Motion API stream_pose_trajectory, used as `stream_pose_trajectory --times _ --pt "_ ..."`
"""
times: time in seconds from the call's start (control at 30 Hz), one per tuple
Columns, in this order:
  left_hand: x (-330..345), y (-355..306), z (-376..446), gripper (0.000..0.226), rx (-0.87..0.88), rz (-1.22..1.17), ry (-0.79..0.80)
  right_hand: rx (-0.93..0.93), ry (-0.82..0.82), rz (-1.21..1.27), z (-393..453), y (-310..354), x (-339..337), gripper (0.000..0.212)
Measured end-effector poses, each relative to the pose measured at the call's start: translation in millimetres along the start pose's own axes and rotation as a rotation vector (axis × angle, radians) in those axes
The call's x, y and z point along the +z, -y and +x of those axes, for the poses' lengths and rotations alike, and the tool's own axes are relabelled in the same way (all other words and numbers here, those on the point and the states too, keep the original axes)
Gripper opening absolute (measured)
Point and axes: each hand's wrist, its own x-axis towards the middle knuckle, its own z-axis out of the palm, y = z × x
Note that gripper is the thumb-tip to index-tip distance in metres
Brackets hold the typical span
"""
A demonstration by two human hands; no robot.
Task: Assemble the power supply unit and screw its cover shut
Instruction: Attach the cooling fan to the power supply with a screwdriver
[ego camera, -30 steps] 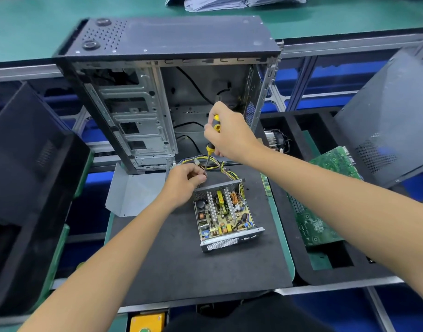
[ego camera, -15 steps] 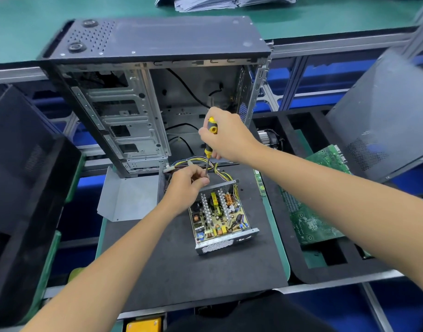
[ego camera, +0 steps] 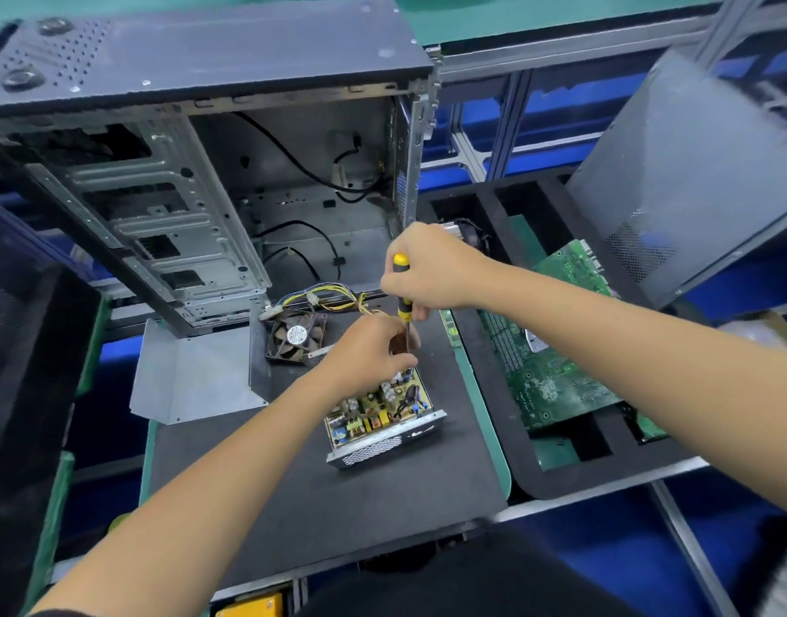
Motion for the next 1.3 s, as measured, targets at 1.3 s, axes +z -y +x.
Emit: stream_pose_trajectory --times 1.3 --pt "38.1 11.9 11.7 0.023 0.082 0.445 0.369 -0.003 0.151 0.011 -29.3 -65.8 50.8 0.013"
